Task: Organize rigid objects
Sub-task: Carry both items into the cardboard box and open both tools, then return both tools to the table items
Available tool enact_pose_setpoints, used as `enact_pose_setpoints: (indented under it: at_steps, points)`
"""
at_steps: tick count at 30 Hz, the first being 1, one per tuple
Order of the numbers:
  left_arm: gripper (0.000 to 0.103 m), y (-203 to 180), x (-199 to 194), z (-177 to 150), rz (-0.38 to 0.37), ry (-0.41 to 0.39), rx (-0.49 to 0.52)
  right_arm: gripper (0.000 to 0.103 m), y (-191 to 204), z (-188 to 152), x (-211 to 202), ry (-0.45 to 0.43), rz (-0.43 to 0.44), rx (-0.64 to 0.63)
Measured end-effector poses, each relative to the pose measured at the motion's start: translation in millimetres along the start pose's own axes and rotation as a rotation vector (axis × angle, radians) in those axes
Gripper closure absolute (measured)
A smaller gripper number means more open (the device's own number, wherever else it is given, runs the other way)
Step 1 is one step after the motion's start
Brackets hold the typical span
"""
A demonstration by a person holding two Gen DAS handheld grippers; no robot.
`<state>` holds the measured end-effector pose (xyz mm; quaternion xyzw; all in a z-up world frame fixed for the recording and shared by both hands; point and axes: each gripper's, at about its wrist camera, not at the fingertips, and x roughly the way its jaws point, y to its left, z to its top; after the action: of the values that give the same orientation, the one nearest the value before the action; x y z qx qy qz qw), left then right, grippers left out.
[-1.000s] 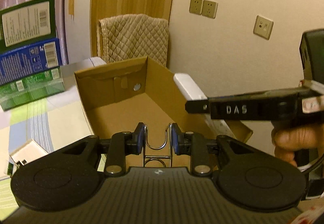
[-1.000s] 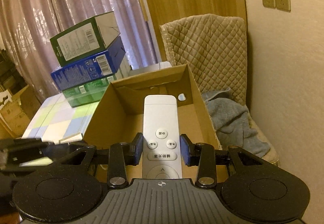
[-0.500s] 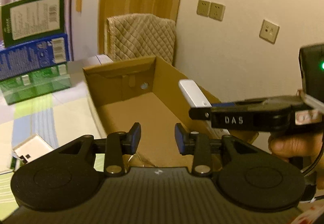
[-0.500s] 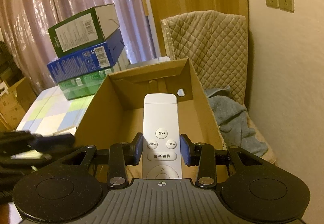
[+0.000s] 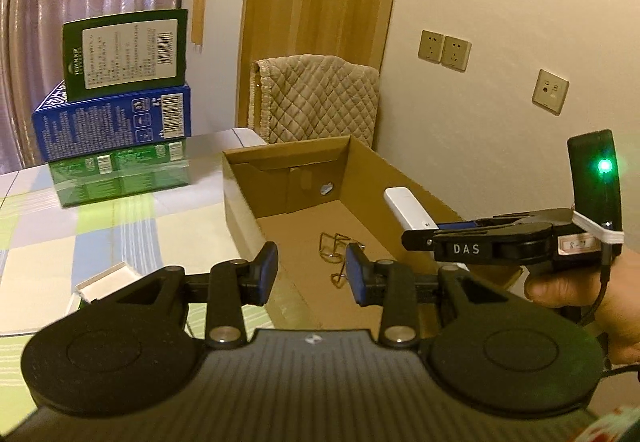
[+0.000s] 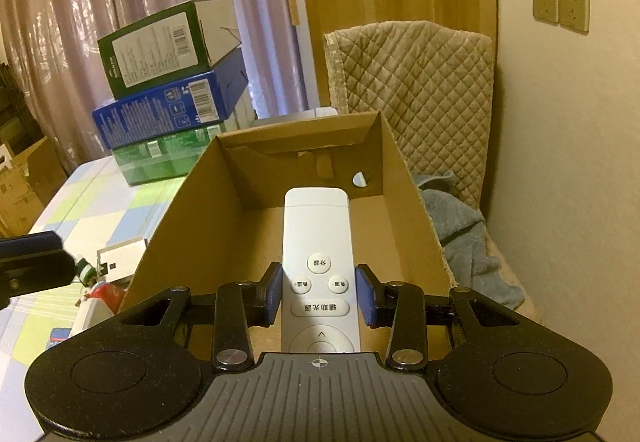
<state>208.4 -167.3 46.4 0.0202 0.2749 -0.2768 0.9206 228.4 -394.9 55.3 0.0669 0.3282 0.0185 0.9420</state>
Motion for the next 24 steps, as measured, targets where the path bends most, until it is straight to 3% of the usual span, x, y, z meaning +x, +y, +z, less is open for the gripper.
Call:
enact_pose_setpoints:
  at_steps: [3, 6, 14, 24]
  points:
    - [0.071, 5, -5, -4, 0.010, -0.003, -0.007, 0.064, 0, 2, -3, -0.015, -0.025, 0.003]
    - [0.071, 11, -12, -6, 0.023, -0.008, -0.018, 0.048, -3, 4, -12, -0.039, -0.030, 0.016]
    - [0.071, 31, -42, -9, 0.077, -0.030, -0.041, 0.045, 11, 17, -58, -0.130, 0.000, 0.016]
    - [0.070, 67, -97, -25, 0.173, -0.055, -0.060, 0.038, 74, 5, -112, -0.211, 0.122, -0.032]
